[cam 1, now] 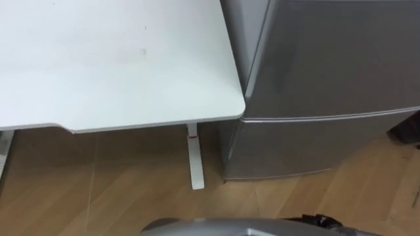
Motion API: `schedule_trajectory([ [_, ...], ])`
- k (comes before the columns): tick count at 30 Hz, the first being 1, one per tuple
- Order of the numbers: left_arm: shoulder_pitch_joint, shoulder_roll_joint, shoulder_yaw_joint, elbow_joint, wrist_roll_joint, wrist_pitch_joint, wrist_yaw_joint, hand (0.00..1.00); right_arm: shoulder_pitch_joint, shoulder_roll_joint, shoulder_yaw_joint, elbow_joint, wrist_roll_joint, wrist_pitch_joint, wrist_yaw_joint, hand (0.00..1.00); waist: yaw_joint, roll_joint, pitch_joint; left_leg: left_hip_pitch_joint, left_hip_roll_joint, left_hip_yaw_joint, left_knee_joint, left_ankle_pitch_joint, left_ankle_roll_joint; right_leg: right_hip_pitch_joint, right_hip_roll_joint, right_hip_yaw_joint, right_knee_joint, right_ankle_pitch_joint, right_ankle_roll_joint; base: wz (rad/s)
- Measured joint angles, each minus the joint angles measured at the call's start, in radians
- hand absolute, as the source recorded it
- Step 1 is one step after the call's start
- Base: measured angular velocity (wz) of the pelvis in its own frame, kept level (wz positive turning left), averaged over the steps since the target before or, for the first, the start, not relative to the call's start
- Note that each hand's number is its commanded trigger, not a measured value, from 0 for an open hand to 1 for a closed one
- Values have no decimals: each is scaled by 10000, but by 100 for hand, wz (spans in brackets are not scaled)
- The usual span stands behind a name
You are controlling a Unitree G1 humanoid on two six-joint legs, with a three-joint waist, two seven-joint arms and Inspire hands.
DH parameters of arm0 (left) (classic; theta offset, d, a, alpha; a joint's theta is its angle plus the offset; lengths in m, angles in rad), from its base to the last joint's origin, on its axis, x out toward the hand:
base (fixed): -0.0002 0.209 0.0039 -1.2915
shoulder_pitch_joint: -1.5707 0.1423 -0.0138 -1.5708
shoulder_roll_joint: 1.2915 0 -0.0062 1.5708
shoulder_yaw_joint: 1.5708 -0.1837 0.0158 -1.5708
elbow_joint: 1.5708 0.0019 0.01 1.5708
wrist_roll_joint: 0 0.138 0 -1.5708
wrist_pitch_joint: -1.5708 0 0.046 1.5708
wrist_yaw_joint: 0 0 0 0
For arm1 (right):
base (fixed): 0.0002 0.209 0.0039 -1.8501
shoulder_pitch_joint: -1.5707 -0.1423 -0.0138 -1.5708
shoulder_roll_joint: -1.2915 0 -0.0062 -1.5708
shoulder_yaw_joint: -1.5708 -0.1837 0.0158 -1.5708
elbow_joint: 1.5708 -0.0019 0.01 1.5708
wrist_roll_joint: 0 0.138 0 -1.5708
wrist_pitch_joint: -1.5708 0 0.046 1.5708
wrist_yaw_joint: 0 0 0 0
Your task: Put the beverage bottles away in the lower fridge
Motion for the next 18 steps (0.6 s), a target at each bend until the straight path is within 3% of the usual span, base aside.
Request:
schedule_trajectory([
  [6, 100, -123, 344, 399, 298, 164, -198, 0, 166, 1, -180, 73, -623, -127, 24, 0, 78, -36, 20, -4, 25, -242, 2, -12, -78, 251, 165, 10, -372, 64, -101, 14],
  [12, -7, -203, 353, 354, 310, 169, -220, 0, 281, 105, -569, 318, -477, -201, -175, 0, -65, -14, 28, -267, 15, -343, 162, -35, -181, 362, 210, -481, -516, 85, -135, 25],
  [18, -131, -212, 361, 245, 653, 152, -399, 0, 430, 261, -1127, 281, -366, -204, -314, 0, -81, -1, 21, -354, -54, -463, 140, 49, -222, 444, 208, -507, -724, 85, -136, 14],
])
